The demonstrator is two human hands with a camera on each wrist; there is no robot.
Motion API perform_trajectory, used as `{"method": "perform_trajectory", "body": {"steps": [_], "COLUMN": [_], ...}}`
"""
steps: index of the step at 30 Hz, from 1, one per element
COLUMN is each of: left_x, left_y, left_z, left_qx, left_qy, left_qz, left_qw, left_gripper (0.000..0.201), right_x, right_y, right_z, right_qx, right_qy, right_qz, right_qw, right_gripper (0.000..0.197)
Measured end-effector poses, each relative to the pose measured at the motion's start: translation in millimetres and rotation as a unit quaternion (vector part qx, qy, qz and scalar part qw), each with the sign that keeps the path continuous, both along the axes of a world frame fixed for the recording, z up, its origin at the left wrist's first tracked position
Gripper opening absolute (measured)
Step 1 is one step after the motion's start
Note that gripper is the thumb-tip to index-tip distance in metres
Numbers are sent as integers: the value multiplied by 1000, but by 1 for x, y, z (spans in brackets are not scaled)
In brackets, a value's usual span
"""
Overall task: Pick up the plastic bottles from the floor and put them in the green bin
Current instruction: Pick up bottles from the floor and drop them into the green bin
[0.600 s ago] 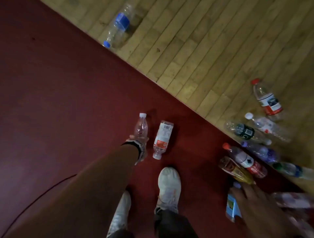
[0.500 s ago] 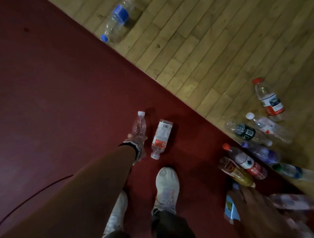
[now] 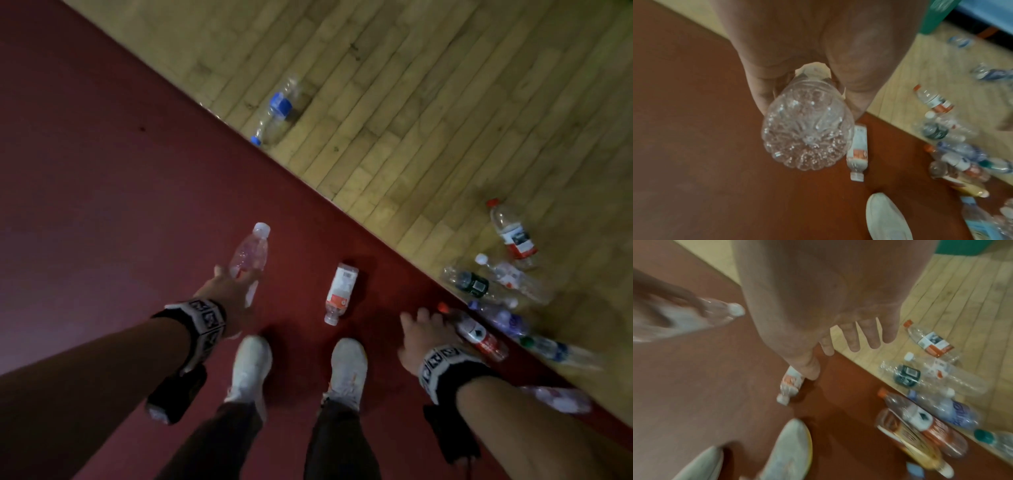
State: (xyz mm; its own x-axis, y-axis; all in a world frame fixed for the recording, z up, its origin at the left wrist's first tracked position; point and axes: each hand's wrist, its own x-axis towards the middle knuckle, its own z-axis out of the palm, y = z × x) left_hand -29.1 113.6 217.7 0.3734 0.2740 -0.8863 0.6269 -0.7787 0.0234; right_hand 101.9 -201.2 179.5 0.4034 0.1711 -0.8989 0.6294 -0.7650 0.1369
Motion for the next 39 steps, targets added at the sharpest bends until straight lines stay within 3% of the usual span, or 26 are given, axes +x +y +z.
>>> {"method": "perform_trajectory", "body": {"steps": [6, 9, 14, 18, 21, 24, 27, 30, 33, 36, 39], "left_x": [34, 50, 43, 37, 42, 57, 87, 136, 218, 288, 362], "left_y": [51, 75, 107, 121, 120, 104, 76, 47, 24, 4, -17], "left_z": [12, -29, -90, -124, -123, -89, -13, 94, 221, 335, 418], "left_qx": [14, 11, 5, 8, 10, -8, -32, -63, -110, -128, -125], "left_qy": [-66, -78, -94, -91, -81, -96, -137, -158, -184, -234, -262], "left_qz": [-27, -46, -80, -110, -119, -106, -88, -100, -125, -146, -176], "left_qw": [997, 996, 992, 990, 990, 990, 986, 980, 969, 953, 941], "left_gripper": [75, 77, 64, 65, 63, 61, 62, 73, 81, 86, 81], "right_x": [14, 13, -2, -11, -10, 1, 31, 82, 152, 200, 245], "right_y": [84, 120, 146, 146, 141, 136, 137, 127, 103, 80, 56], "right_z": [-70, -145, -249, -291, -280, -215, -89, 73, 239, 363, 447], "right_qx": [5, 8, -23, -57, -25, 103, 191, 237, 250, 255, 259], "right_qy": [-10, -13, -34, -49, -57, -75, -116, -169, -227, -273, -302], "right_qz": [-85, -162, -257, -282, -317, -325, -313, -302, -282, -323, -353], "right_qw": [996, 987, 966, 956, 946, 937, 923, 908, 898, 870, 847], "right_gripper": [64, 88, 117, 104, 84, 54, 51, 57, 59, 55, 58]}}
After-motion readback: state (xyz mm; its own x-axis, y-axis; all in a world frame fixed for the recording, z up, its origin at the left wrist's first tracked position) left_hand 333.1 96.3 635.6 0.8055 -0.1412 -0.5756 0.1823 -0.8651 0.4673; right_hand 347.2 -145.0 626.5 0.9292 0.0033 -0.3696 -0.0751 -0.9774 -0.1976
